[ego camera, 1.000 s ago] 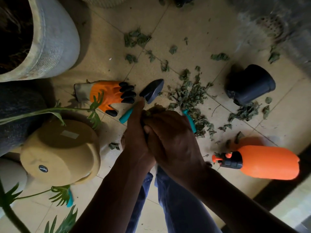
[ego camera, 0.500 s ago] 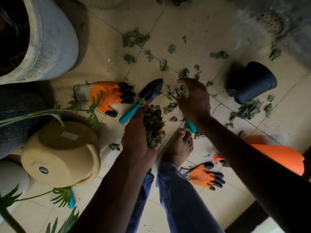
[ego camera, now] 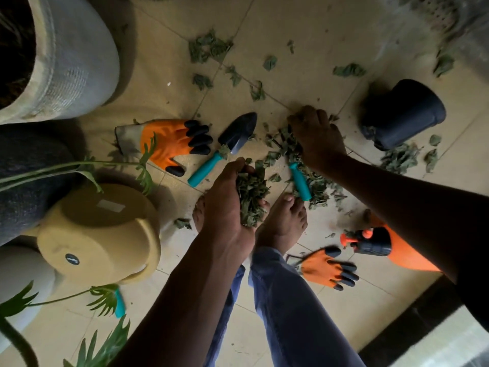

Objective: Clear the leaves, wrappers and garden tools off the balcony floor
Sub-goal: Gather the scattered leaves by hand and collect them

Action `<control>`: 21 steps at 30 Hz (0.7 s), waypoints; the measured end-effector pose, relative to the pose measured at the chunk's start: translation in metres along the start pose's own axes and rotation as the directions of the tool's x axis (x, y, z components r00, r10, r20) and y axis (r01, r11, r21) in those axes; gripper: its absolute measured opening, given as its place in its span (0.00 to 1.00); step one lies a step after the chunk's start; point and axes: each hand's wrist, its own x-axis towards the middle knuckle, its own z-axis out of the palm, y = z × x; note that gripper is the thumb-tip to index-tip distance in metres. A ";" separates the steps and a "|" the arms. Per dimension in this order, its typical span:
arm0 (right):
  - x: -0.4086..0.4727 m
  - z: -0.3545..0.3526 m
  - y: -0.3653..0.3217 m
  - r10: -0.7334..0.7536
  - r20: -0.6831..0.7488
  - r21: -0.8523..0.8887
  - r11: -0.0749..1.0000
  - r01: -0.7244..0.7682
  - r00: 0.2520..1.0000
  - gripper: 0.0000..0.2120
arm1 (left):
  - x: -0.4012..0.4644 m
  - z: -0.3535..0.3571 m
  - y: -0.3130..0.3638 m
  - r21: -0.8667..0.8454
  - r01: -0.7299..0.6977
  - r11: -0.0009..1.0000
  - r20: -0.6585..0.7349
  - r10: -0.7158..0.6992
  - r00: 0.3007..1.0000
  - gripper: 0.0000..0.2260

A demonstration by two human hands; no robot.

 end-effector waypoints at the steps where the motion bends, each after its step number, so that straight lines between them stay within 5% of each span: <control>1: -0.006 0.003 -0.001 0.028 -0.021 0.033 0.999 -0.027 0.999 0.33 | 0.000 -0.001 -0.001 0.000 -0.002 1.000 0.003 0.002 1.000 0.10; 8: -0.032 0.016 -0.003 0.197 -0.105 0.339 0.929 -0.151 0.975 0.27 | 0.000 -0.002 -0.010 0.010 -0.001 1.000 0.010 0.001 1.000 0.10; 13: -0.050 0.023 -0.001 0.151 -0.043 0.196 0.971 -0.140 0.988 0.38 | 0.000 0.000 -0.013 0.035 -0.006 0.999 0.013 0.005 1.000 0.11; 21: -0.047 0.022 -0.001 0.261 -0.054 0.298 0.925 -0.234 0.964 0.16 | -0.005 0.006 -0.021 0.173 0.029 0.985 0.000 -0.029 1.000 0.12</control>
